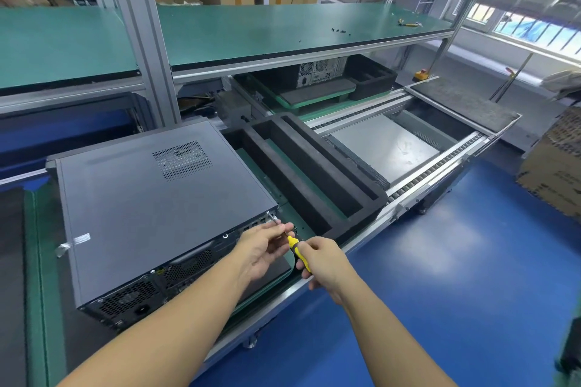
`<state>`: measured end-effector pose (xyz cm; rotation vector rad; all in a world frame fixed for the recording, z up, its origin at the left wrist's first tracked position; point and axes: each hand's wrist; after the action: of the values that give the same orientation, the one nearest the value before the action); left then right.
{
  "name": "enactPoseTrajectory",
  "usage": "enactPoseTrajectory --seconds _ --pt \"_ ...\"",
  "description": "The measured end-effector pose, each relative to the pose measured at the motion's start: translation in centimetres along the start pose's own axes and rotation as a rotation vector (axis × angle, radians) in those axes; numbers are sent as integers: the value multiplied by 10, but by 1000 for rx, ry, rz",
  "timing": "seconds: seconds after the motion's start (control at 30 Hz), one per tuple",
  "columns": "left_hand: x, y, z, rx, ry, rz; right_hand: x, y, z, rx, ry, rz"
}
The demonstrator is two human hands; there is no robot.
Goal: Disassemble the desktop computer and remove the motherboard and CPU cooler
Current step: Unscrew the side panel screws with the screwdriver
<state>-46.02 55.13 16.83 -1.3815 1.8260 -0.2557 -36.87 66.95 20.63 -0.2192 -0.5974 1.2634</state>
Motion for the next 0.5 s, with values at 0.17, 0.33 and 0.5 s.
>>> enactPoseTrajectory --seconds 0.17,0.33,0.5 --pt "0 4 -3 -37 -86 -90 -2 0 -1 64 105 -48" --pt "1 11 0 -40 -126 -101 -4 0 2 52 22 -52" --pt "1 15 -5 24 -265 -91 -5 1 -1 62 -39 -72"
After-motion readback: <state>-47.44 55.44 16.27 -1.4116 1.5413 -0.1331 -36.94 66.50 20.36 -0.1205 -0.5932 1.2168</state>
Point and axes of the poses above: each hand's wrist, its own y-axis towards the middle knuckle, its own x-axis out of the back of the hand, z = x × y, and after that the axes turned 1 degree about x, right-handed
